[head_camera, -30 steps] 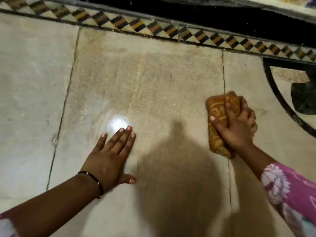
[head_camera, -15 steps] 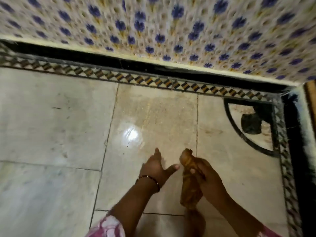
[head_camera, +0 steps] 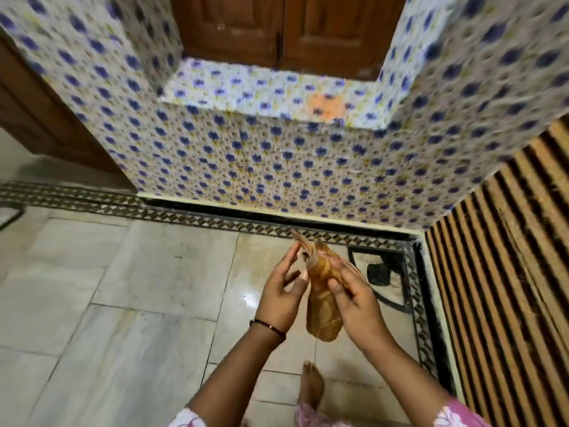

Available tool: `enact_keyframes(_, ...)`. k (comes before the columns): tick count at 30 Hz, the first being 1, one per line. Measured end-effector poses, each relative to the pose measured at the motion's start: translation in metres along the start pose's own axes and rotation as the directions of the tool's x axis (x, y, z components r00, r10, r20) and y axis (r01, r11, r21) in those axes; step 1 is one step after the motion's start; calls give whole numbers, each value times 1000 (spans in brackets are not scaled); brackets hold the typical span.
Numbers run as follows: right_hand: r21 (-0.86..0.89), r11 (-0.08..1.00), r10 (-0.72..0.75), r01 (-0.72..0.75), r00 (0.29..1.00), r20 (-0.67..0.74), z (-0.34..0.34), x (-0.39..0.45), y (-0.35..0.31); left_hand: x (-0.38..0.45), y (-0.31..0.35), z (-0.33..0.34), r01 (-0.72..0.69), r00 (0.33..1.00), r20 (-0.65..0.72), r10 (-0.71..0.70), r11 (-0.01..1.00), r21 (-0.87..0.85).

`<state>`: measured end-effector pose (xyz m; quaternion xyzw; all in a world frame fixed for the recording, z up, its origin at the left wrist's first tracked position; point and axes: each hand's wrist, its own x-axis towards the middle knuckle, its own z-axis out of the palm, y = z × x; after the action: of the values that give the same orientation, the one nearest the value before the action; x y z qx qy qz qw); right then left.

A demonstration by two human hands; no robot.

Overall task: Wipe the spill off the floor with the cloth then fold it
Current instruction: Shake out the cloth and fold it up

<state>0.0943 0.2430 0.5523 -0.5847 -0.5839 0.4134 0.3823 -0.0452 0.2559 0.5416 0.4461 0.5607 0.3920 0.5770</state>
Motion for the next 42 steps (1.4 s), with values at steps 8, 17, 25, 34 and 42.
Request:
enact_keyframes(8, 266, 960, -46, 88, 986, -160, -22, -117, -94, -115, 75, -4, -426, 904, 48, 425, 884, 194)
enact_keyframes(17, 465, 884, 91, 59, 952, -294, -9, -254, -156, -264, 86, -21, -383, 914, -15, 406, 873, 303)
enact_keyframes(25, 509, 845, -29, 161, 966, -256, -30, -323, -182, -341, 95, -15, -494, 869, 77, 489, 842, 218)
enact_keyframes(34, -355, 927, -170, 122, 979, -108, -95, -399, -209, -422, 138, 1, -726, 614, 329, 717, 350, 591)
enact_keyframes(42, -88, 981, -164, 173, 981, 107, -98, -428, -226, -469, 138, 3, -695, 573, 298, 763, 260, 670)
